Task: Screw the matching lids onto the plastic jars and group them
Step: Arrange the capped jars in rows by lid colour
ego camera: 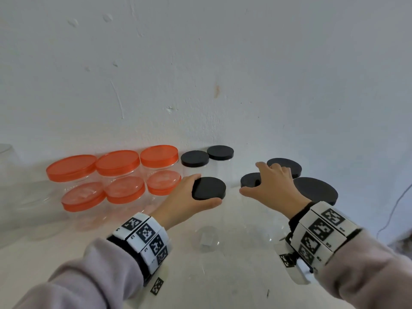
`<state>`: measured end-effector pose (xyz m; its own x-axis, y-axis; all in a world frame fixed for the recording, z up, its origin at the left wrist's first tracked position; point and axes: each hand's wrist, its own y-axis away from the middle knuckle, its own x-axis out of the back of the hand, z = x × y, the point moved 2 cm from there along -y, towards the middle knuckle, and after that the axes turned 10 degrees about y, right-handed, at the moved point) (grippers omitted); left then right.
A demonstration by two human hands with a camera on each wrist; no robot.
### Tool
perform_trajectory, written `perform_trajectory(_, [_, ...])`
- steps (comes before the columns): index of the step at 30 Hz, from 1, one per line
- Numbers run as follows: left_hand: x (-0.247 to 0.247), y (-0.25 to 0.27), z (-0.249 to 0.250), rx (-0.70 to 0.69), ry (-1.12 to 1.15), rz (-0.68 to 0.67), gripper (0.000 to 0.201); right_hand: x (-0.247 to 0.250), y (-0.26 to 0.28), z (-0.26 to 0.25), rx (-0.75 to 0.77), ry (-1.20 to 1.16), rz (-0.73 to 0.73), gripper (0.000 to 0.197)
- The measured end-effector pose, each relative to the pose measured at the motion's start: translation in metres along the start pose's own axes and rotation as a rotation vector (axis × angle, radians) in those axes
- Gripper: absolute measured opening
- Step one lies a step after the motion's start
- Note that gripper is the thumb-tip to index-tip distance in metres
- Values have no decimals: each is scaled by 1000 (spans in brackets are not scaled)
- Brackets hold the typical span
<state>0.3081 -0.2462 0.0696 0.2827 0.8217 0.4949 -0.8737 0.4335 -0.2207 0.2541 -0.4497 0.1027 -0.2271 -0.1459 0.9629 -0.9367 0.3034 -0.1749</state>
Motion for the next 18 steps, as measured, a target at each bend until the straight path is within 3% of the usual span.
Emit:
perform_trajectory(8, [-14,-27,6,27,56,226,51,-18,-45,-10,77,-326,48,77])
perform_trajectory(13, [-22,-45,-5,82,66,337,82,-38,-65,-11,120,-405,73,78])
perform_trajectory(18, [-25,-53,-14,104,111,387,95,-51,-78,-11,169,-527,97,84])
